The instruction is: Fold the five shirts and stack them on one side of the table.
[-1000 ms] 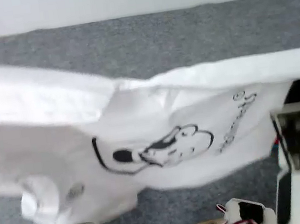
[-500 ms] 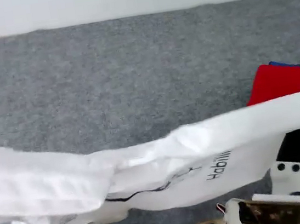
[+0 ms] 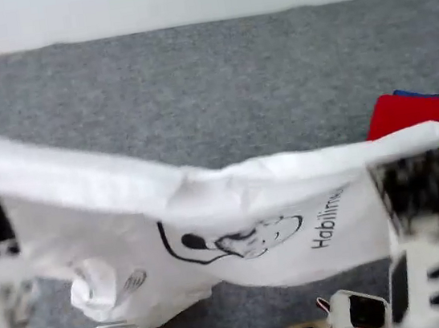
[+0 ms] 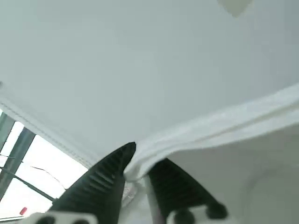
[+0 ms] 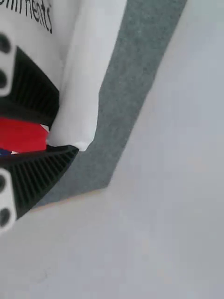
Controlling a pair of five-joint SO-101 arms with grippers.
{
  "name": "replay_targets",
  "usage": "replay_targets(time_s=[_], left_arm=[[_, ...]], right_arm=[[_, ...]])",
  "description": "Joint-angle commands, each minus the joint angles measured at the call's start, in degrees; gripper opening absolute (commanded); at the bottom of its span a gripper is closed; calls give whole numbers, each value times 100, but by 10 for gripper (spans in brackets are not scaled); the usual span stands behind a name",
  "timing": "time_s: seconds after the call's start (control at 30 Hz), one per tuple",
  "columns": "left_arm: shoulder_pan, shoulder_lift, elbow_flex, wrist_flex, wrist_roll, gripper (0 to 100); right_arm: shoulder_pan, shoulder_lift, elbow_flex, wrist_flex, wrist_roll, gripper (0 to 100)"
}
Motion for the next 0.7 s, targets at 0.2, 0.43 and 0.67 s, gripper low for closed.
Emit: replay_targets(time_s=[0.2,0.43,0.67], left_arm=[[0,88,3723,-2453,0,2],[35,97,6879,-5679,0,2],[44,97,9288,-7947,0,2]], right_arm=[[4,48,3332,-2897,-62,11],[-338,136,6084,-5815,440,11],[-620,1200,6734,-7354,519,11]])
